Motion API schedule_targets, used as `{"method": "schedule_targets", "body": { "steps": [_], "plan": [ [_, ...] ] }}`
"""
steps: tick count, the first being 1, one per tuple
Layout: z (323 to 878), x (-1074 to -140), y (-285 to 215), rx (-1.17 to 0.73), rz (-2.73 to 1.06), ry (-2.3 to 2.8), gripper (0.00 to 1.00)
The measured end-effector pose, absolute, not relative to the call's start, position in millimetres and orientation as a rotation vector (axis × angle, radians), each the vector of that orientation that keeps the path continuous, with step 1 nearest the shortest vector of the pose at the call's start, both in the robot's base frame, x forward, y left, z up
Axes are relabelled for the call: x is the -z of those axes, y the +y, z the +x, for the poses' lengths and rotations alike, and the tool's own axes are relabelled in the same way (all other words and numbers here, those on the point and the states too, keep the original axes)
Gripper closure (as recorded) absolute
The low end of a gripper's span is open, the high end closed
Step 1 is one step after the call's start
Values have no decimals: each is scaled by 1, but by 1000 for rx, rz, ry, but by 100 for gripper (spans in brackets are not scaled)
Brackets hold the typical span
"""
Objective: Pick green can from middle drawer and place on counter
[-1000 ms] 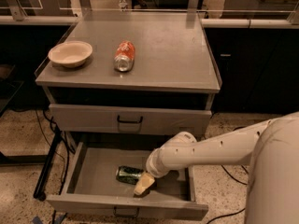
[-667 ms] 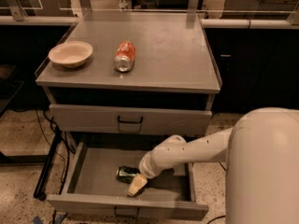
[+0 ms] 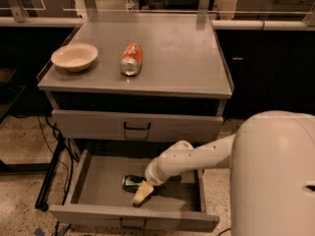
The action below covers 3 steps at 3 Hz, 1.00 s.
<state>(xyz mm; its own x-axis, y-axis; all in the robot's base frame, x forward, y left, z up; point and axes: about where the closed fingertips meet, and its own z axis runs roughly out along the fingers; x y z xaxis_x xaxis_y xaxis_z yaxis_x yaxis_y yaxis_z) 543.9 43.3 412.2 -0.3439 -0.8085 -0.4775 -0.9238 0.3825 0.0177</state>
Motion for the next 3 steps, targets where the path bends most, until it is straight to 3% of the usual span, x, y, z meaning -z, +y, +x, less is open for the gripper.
{"method": "schedule_targets", "body": {
  "steps": [3],
  "plan": [
    [557, -378, 53, -432, -1457, 2283, 0]
  ]
}}
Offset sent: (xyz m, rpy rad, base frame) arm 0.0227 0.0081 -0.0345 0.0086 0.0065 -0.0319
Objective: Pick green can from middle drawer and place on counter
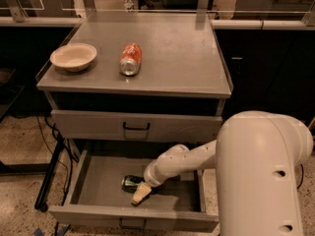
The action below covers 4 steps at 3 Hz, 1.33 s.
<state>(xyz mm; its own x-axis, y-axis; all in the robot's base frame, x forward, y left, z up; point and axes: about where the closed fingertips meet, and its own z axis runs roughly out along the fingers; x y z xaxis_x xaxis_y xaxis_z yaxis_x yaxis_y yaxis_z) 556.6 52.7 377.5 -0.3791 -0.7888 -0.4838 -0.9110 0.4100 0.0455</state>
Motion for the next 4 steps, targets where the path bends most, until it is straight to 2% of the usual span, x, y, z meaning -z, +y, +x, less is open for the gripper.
{"method": "schedule_targets", "body": {
  "steps": [1, 2, 4],
  "plan": [
    [553, -367, 56, -470, -1442, 2296, 0],
    [552, -365, 57, -475, -1441, 2297, 17],
    [552, -365, 57, -475, -1441, 2297, 63]
  ]
}}
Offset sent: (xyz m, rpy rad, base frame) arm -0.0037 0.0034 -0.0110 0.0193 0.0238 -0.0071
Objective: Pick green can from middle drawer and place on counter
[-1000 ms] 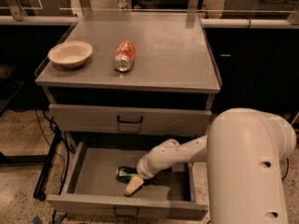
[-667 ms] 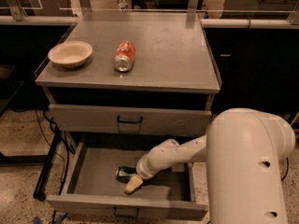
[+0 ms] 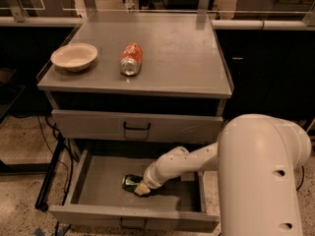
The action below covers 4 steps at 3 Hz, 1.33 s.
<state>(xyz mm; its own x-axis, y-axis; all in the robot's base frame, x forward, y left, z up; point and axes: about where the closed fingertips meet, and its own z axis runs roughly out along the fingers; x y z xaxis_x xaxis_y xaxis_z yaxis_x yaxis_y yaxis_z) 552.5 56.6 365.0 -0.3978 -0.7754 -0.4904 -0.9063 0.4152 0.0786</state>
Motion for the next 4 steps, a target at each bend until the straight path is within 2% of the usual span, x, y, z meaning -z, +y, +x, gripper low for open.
{"method": "schedule_targets", "body": {
  "steps": [1, 2, 4],
  "plan": [
    [552, -365, 57, -475, -1441, 2297, 84],
    [547, -372, 55, -473, -1431, 2295, 100],
    [511, -450, 30, -402, -1393, 2253, 100]
  ]
}}
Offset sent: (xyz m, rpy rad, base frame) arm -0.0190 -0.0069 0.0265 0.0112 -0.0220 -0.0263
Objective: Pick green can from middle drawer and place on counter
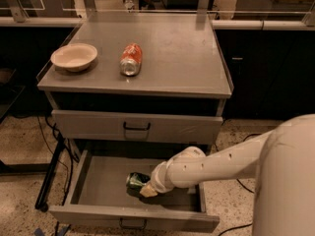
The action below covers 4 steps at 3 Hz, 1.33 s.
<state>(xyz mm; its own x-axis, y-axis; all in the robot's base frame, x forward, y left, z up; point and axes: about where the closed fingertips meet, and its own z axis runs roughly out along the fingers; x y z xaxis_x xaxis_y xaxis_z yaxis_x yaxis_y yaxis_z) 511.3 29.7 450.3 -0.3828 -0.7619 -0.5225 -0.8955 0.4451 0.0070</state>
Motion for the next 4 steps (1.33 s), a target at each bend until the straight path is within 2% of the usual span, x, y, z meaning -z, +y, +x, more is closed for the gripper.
{"method": "schedule_targets", "body": {
  "steps": [2, 4],
  "plan": [
    [517, -466, 22, -361, -1373, 2240, 100],
    [513, -554, -56, -150, -1212, 2264, 100]
  ]
}}
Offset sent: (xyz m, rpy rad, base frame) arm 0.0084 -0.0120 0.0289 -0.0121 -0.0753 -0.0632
